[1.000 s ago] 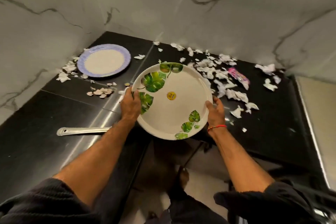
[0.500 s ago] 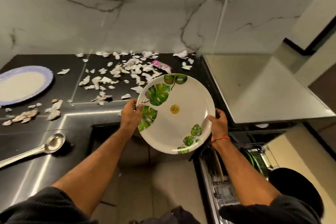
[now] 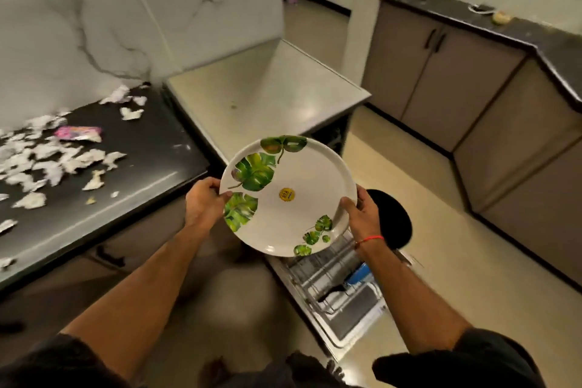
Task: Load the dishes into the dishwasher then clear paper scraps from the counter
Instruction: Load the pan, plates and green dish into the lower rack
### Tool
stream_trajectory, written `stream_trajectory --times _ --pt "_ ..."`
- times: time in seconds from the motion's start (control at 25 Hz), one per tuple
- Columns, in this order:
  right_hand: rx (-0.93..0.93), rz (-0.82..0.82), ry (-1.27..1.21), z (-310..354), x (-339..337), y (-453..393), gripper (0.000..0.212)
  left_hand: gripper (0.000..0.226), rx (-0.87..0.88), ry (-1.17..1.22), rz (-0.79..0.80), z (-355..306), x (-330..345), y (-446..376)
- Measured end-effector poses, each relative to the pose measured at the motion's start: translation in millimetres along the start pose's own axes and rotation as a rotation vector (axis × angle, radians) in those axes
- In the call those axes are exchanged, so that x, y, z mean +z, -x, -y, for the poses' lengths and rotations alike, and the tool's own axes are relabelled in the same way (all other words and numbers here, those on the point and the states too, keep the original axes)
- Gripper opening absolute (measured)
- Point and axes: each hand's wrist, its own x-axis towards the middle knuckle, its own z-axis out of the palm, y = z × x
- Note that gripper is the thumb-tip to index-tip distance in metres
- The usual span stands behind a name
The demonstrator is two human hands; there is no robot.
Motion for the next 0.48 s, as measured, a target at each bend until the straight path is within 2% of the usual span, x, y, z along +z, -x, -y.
stream_trajectory --times 0.24,0.48 --pt "0.064 -0.156 0.042 -25.2 -113.0 -21.2 0.034 0.019 0.134 -0.135 0.197 -77.3 116.1 -8.1" --pt "0.035 -0.397 0.324 -67.9 -182.1 -54.7 0.023 0.019 0.292 -0.189 0.404 -130.5 249.7 -52.9"
